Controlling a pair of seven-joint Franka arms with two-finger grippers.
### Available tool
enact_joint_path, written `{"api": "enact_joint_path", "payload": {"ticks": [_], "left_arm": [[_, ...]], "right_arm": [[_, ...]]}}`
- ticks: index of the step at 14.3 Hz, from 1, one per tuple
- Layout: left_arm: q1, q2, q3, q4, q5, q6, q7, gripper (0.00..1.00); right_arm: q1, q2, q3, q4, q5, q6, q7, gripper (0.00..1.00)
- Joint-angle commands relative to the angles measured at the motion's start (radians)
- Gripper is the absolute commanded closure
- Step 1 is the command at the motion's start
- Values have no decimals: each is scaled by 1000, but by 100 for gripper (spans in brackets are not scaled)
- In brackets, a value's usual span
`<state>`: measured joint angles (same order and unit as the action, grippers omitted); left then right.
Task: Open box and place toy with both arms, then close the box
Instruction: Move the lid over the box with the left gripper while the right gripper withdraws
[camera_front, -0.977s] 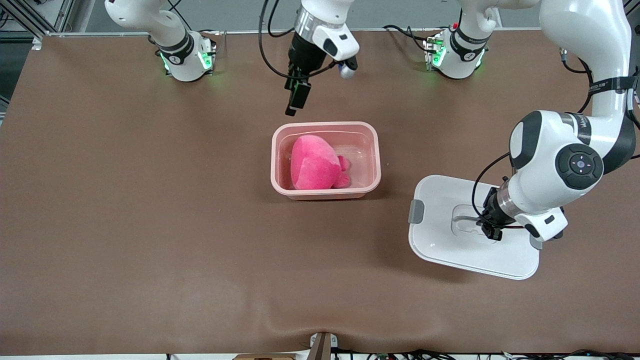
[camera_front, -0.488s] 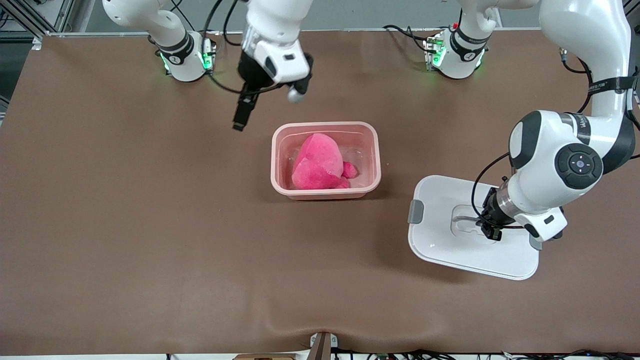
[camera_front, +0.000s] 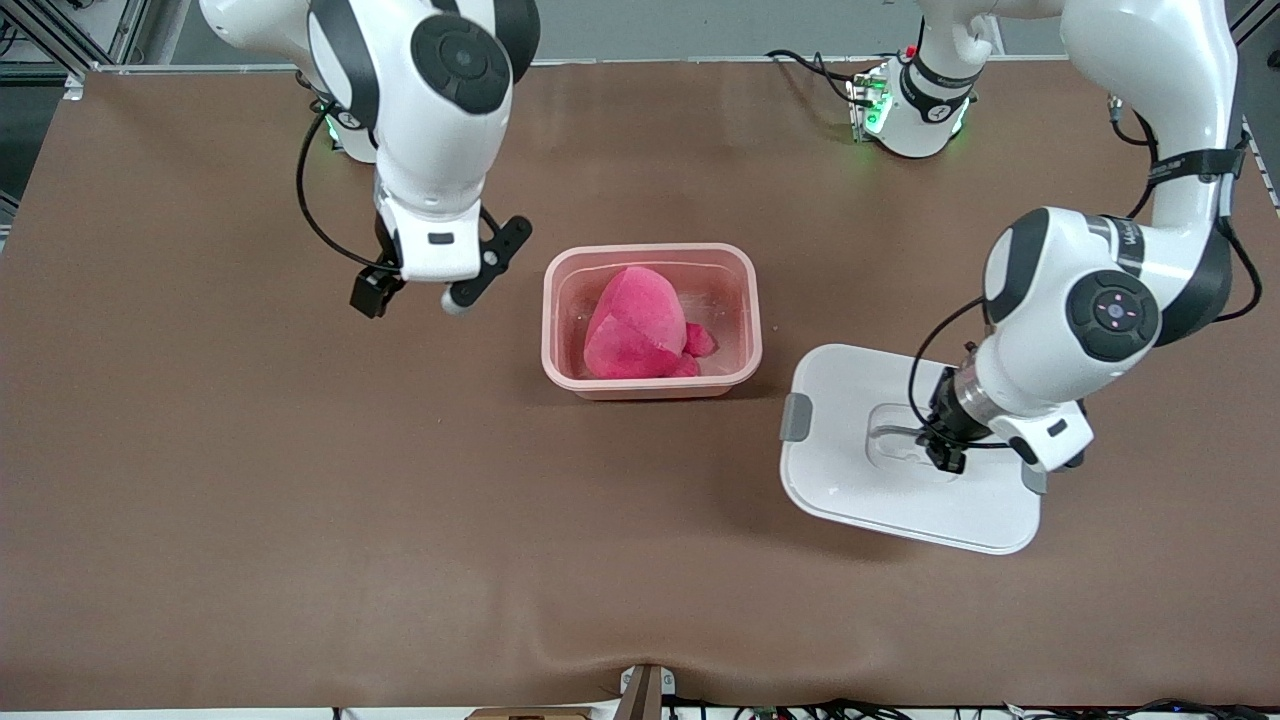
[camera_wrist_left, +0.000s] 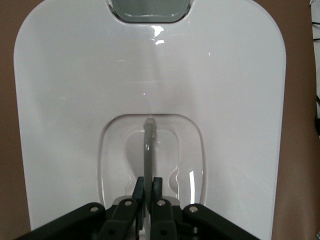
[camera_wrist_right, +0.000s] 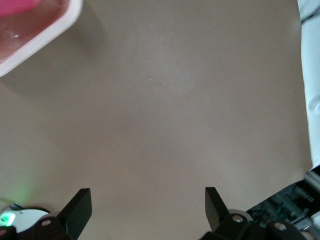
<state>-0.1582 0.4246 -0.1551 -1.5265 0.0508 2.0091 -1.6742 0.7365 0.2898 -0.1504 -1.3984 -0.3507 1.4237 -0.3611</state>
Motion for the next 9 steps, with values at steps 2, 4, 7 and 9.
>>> {"api": "enact_joint_path", "payload": {"ticks": [2, 4, 7, 9], "left_arm": [[0, -40, -56, -15, 7, -21, -110, 100], [-3, -40, -92, -14, 14, -21, -171, 100], [-33, -36, -116, -15, 15, -21, -246, 100], [-67, -30, -116, -15, 27, -23, -292, 100]], "right_arm": [[-138, -23, 14, -42, 76, 27, 82, 0], [-242, -32, 12, -54, 171, 56, 82, 0], [-339, -89, 14, -105, 200, 63, 105, 0], [-416, -171, 12, -209, 269, 128, 116, 0]]}}
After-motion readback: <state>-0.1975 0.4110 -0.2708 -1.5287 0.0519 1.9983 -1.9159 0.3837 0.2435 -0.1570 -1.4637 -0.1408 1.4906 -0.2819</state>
